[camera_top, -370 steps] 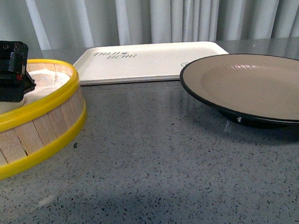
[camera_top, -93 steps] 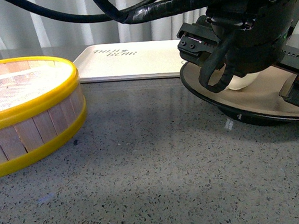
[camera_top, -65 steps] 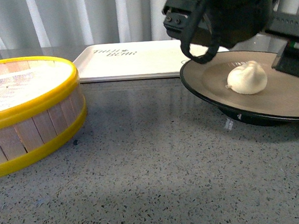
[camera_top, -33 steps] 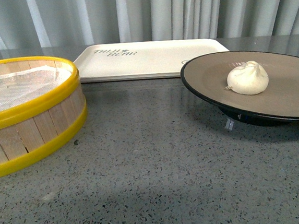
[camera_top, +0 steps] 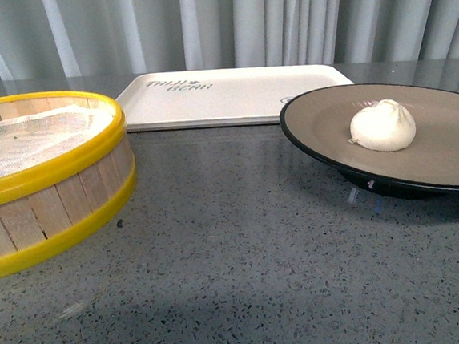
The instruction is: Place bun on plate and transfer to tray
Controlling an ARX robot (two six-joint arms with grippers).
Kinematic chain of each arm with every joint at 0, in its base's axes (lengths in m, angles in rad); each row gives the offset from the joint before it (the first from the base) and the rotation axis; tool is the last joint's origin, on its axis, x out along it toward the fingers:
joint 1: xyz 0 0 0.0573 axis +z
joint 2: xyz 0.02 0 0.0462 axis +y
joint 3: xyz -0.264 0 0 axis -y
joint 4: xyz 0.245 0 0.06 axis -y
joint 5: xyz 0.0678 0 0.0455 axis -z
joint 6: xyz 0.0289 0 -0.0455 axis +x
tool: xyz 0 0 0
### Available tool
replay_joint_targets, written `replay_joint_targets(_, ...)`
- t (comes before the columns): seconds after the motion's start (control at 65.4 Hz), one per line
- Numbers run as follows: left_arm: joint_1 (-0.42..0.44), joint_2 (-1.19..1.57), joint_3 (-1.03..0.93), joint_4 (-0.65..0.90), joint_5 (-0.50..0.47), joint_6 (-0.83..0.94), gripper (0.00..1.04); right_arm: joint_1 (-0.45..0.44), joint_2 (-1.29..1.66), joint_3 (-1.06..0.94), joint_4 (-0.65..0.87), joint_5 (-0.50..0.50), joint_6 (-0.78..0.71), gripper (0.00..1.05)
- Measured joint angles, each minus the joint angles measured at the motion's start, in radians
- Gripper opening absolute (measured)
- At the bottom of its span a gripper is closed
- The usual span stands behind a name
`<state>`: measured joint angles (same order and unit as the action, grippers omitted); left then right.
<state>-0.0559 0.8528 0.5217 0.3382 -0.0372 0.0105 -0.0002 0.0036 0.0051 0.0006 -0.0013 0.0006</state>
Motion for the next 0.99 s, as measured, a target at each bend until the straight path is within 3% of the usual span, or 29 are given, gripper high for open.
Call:
replay_joint_targets(0.076,0.046,-0.070,-0.100,0.015,0.022,-0.006,0.30,0.000,0.000,0.000,0.000,0.000,0.000,0.96)
replay_joint_targets(0.229,0.052,-0.158,-0.215,0.048,0.037,-0.011,0.04,0.000,0.000,0.000,0.000,0.002,0.000,0.96)
replay_joint_targets(0.994,0.053,-0.461,-0.457,-0.012,0.037,-0.013,0.04,0.000,0.000,0.000,0.000,0.002,0.000,0.96)
